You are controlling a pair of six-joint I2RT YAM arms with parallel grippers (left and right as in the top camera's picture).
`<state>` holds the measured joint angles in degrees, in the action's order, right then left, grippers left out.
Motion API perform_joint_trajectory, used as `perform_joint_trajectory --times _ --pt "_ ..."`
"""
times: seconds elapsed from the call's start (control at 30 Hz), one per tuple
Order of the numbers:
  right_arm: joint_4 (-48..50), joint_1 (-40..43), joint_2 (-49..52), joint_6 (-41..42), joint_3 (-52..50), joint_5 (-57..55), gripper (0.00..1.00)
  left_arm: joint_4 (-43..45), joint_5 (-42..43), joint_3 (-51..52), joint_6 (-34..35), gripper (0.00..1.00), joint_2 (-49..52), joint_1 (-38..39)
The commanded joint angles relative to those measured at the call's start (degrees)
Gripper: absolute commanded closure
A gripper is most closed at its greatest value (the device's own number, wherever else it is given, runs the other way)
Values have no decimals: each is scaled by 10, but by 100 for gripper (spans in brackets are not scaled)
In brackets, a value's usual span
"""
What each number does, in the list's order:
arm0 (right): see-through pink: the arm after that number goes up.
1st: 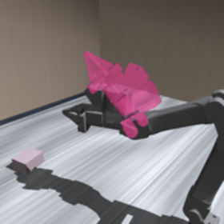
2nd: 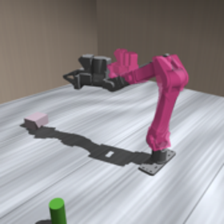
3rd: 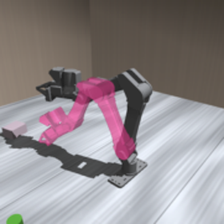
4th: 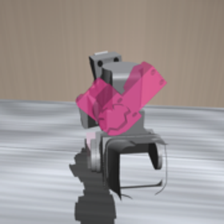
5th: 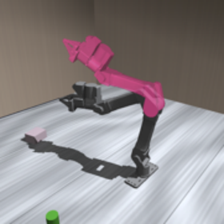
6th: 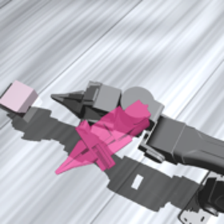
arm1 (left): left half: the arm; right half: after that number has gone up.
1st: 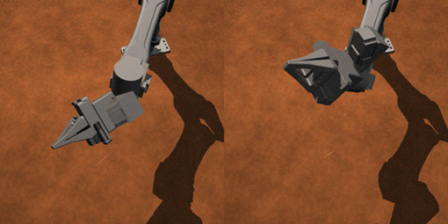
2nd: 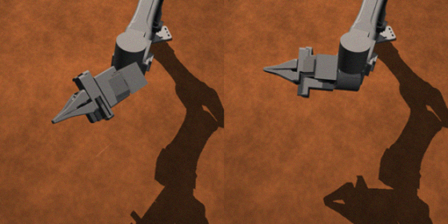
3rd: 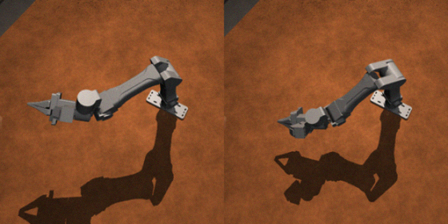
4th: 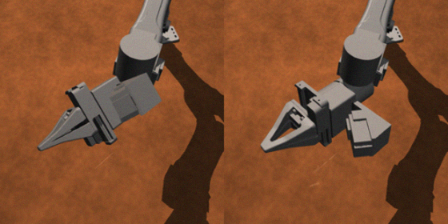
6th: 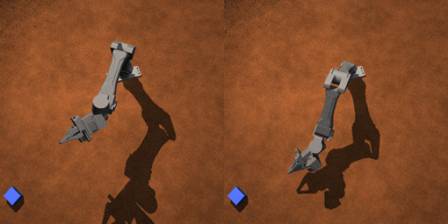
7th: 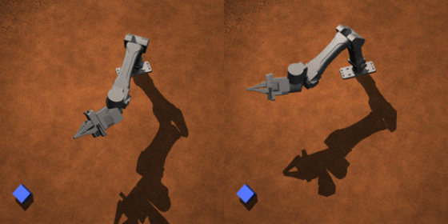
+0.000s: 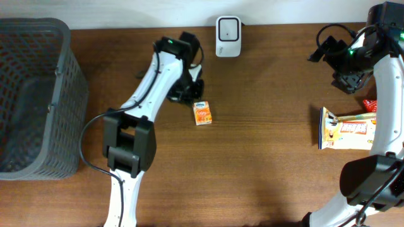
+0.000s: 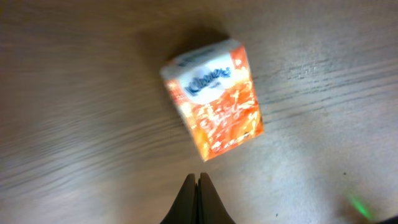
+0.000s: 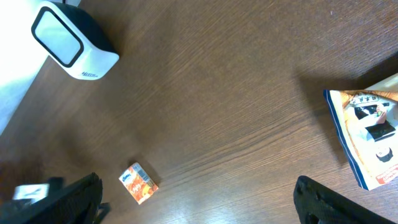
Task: Scan the item barcode
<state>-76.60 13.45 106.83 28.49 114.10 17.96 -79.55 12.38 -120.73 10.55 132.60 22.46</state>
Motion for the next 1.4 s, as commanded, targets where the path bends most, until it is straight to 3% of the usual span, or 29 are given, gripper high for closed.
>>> perform_joint_trajectory --times 0.0,0.47,0.87,1.37 --pt "-1 -3 -3 -1 4 4 2 32 35 58 12 100 -3 10" --pt "-1 -3 -3 -1 4 4 2 146 19 151 47 100 -3 10" --pt "-1 -3 -3 -1 4 5 2 169 -199 174 112 100 -3 10" --pt "-2 -3 -3 -1 4 4 2 162 -157 139 119 100 -76 10"
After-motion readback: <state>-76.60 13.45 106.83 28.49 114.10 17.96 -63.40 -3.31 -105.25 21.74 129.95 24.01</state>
